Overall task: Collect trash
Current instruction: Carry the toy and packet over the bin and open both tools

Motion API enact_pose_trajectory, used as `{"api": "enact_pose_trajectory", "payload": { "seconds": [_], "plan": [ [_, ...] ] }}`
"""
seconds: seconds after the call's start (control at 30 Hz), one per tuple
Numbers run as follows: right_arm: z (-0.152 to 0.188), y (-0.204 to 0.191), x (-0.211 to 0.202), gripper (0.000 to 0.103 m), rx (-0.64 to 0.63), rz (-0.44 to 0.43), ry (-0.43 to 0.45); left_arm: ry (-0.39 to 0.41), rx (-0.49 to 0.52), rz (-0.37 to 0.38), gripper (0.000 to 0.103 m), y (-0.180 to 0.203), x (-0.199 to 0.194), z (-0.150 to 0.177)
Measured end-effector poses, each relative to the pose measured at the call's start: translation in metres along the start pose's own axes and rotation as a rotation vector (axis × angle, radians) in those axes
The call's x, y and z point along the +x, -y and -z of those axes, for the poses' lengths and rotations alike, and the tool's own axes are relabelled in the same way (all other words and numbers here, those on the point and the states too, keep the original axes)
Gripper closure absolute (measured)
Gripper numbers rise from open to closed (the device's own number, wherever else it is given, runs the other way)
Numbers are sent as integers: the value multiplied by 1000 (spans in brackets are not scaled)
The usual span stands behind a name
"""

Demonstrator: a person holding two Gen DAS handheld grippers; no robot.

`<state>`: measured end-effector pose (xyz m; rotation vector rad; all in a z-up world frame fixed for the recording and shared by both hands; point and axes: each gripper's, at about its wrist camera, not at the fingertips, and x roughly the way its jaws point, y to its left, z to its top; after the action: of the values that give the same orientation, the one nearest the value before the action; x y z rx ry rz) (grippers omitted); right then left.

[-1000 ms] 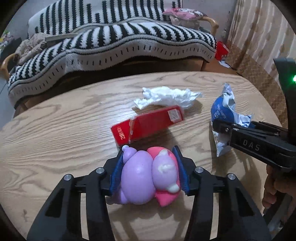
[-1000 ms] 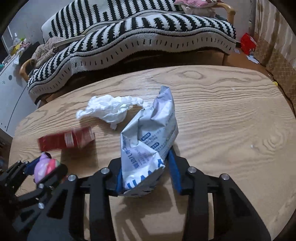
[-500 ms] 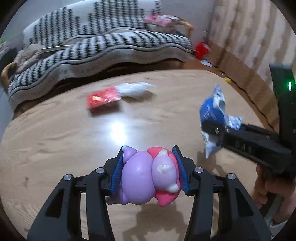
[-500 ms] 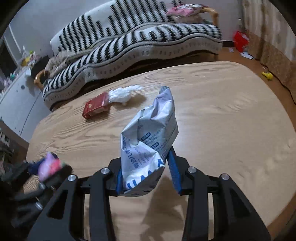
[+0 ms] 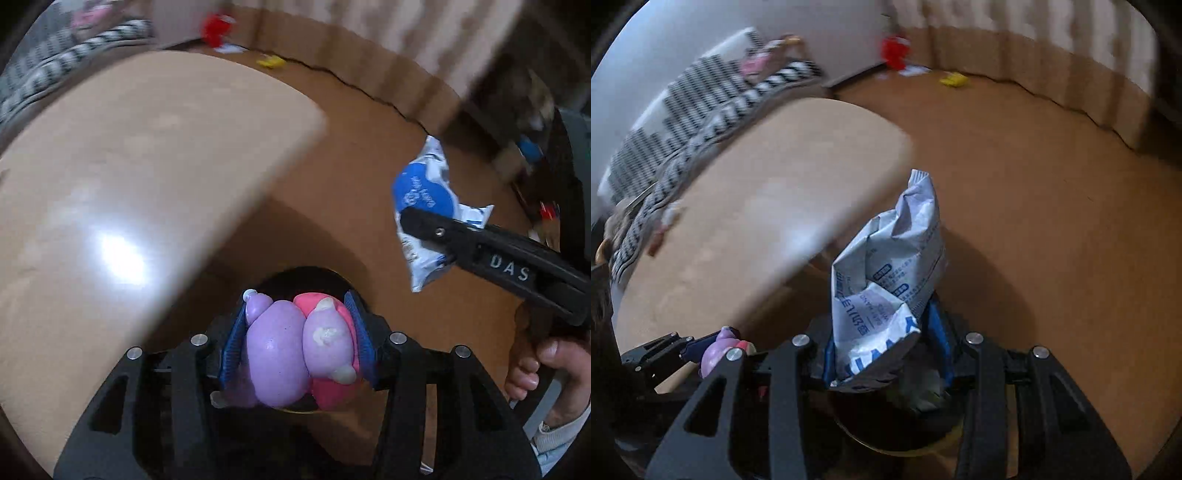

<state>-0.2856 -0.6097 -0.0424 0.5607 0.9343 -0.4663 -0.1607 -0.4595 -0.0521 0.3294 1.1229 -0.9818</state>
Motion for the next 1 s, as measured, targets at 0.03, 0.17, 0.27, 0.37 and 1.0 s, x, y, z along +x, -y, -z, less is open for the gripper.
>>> {"api": "enact_pose_trajectory", "payload": {
  "seconds": [0.03, 0.17, 0.27, 0.37, 1.0],
  "plan": [
    [6, 14, 1, 62, 22, 4, -10, -17, 9, 10, 53, 9, 8, 2],
    [25, 47, 9, 62, 71, -6, -37, -87, 41, 17, 53, 36, 40, 11],
    [31, 50, 18, 62, 70, -31, -60, -108, 39, -7, 53, 35, 50, 14],
    [35, 46, 28, 62, 49, -55, -83, -118, 26, -33, 53, 27, 55, 13],
    [23, 28, 57, 12, 90, -46, -188, -91, 80, -174, 6, 4, 38, 14]
  ]
}}
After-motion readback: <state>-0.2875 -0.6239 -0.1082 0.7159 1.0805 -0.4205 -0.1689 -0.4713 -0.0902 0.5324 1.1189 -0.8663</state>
